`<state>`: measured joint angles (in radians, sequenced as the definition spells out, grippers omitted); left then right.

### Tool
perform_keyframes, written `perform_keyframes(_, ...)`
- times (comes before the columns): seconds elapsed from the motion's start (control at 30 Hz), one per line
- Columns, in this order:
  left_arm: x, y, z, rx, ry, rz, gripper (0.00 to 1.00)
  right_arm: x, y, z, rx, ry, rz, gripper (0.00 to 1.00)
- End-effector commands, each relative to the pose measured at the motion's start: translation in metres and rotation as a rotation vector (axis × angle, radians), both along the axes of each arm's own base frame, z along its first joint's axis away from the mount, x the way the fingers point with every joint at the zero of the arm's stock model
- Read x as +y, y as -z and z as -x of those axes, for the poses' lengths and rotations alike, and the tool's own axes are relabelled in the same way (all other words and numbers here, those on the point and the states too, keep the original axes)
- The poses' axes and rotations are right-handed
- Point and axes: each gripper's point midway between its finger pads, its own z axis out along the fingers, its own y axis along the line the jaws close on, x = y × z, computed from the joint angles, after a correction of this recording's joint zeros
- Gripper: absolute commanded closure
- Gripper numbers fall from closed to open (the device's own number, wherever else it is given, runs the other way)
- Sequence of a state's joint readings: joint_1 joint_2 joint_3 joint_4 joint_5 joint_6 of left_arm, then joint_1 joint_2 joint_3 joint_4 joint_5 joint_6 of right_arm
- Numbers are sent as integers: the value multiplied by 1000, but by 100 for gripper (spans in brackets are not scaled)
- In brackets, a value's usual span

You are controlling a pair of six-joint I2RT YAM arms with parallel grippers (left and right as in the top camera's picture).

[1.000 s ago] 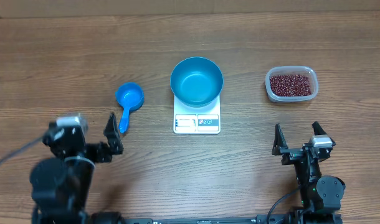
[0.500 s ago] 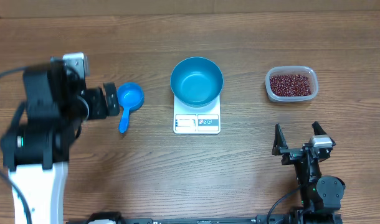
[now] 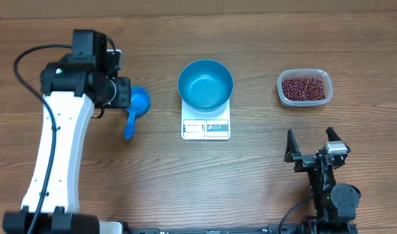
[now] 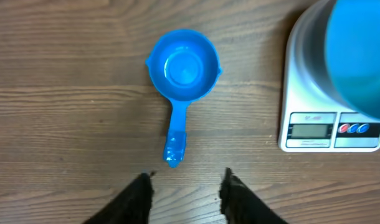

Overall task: Scoop item into bowl and weigh 150g on scale
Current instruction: 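Raise the left arm and move the left gripper over the blue scoop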

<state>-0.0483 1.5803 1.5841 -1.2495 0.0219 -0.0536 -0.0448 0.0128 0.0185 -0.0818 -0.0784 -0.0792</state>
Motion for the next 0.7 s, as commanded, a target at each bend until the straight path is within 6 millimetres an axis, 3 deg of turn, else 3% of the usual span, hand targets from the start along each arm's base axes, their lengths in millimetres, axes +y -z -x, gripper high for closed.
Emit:
perform_keyframes(0.0,-1,6,-7,18,16,-8,23,1,2,0,-4,-7,4,0)
perform_keyframes(0.03,-1,10,-8,31,15,-8,8,1,2,0,-4,-6,4,0)
perform_keyframes(0.07,-2,13,-9,41,16,-8,0,1,2,0,-4,-6,4,0)
perform_keyframes(0.67,-2,73,11,222,27,-12,1,1,2,0,-4,-7,4,0)
